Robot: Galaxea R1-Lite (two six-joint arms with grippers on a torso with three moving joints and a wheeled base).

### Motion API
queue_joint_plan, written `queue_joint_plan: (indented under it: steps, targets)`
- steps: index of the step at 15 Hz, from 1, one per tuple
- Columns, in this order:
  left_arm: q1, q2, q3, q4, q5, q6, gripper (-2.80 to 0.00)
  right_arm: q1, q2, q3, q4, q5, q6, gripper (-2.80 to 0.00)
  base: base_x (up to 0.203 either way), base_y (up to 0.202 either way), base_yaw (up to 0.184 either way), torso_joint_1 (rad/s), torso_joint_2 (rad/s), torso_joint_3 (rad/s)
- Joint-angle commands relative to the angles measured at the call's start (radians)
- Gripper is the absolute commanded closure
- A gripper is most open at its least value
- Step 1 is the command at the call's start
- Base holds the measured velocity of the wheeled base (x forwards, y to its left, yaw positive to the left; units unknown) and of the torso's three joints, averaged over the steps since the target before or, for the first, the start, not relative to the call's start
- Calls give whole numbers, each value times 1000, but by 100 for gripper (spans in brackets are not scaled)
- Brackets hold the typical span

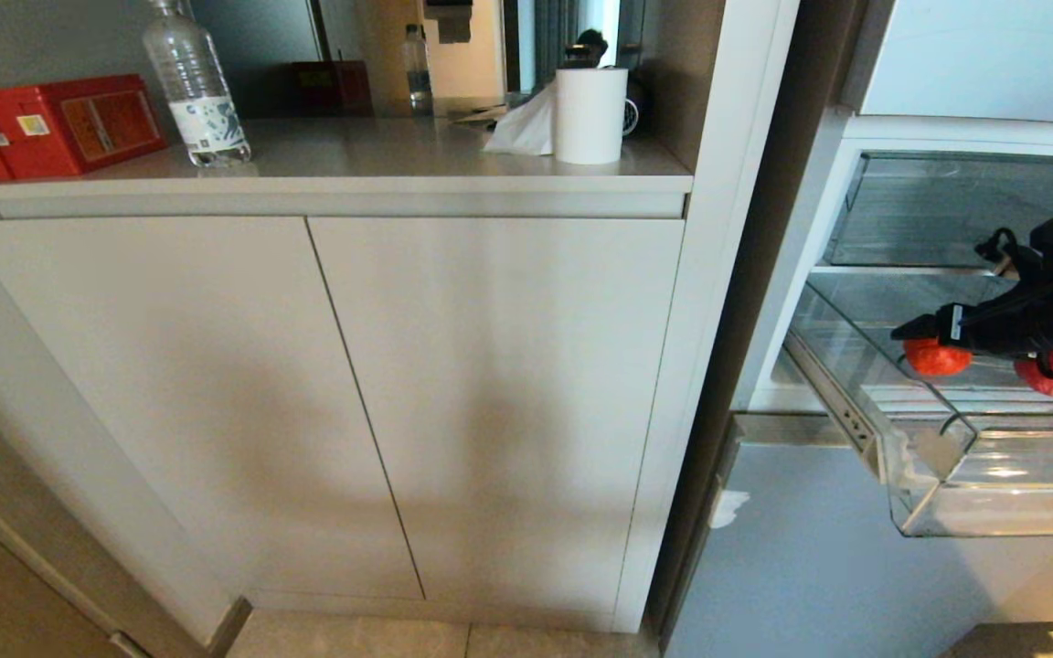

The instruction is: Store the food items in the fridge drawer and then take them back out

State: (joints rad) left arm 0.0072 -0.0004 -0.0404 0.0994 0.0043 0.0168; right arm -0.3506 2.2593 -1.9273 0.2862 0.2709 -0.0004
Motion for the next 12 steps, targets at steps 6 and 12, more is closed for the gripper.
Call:
queue_joint_plan:
  steps: [6, 12]
  targets:
    - [0, 0, 0, 0, 0, 0, 0, 3, 45, -9, -82, -2, 30, -280, 0, 0, 0, 0, 0, 0]
    - [0, 0, -1, 0, 0, 0, 0, 7, 33, 8, -81, -2, 41, -280, 0, 0, 0, 0, 0, 0]
